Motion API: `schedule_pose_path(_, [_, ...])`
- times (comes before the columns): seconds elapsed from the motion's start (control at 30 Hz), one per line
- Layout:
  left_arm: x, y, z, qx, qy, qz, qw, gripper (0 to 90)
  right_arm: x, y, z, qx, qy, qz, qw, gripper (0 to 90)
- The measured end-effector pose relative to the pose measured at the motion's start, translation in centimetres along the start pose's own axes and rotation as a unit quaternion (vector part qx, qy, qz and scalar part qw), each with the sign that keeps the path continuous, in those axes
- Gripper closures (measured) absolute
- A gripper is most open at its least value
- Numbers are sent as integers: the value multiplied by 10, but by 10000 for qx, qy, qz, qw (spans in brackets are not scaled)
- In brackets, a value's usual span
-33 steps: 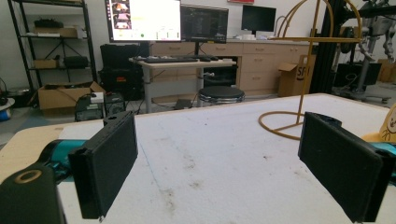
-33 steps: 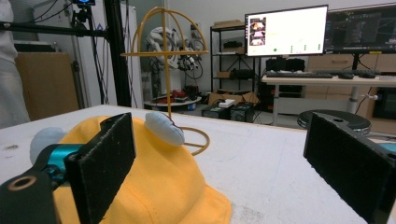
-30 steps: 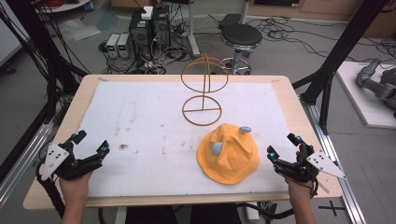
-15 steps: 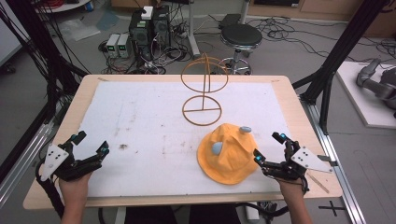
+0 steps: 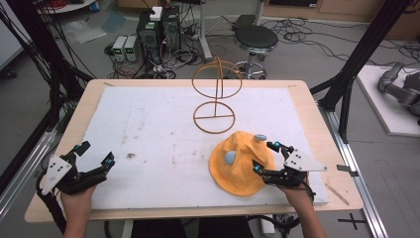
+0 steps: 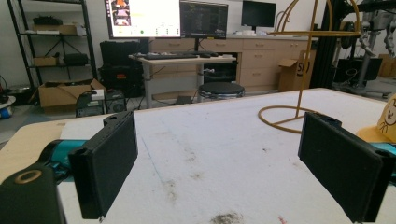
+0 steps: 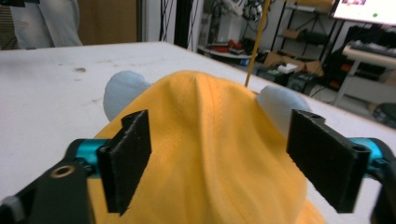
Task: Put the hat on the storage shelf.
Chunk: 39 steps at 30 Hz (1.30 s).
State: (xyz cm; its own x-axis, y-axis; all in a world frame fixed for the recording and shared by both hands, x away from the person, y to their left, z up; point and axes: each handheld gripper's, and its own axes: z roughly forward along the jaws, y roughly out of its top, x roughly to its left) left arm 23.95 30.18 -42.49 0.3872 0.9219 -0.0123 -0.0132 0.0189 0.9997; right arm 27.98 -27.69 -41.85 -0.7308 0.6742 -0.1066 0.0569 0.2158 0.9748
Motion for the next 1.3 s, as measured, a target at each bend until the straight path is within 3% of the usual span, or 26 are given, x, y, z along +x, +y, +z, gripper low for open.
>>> schedule_pose_path(0.1, [0,0,0,15,-3,5,10000,123,0,0,2,74,61,47,9999,317])
schedule_pose_path(0.13, [0,-1,0,22,-16,17,10000,123,0,-1,5,226,80,68,9997,383])
schedule_pose_path(0.27, [-1,-1,1,45,-16,19,10000,123,0,-2,8,445,31,155,9989,498])
schedule_pose_path(0.4, [-1,-1,2,66,-24,52,10000,123,2,-2,12,599,29,227,9979,557])
schedule_pose_path(0.5, [-2,-1,2,60,-19,69,10000,123,6,0,16,729,-91,87,9973,756])
schedule_pose_path(0.57, [-2,-1,2,64,-17,71,10000,123,7,2,17,792,-132,145,9967,879])
schedule_pose_path(0.77, [-4,-2,4,126,-47,126,9998,123,10,4,19,854,-182,131,9961,895])
schedule_pose_path(1.1, [-4,-2,4,141,-50,173,9997,123,9,12,7,310,-70,447,9985,895])
schedule_pose_path(1.3, [-4,-1,3,128,-39,157,9998,123,8,18,0,103,-65,475,9988,895])
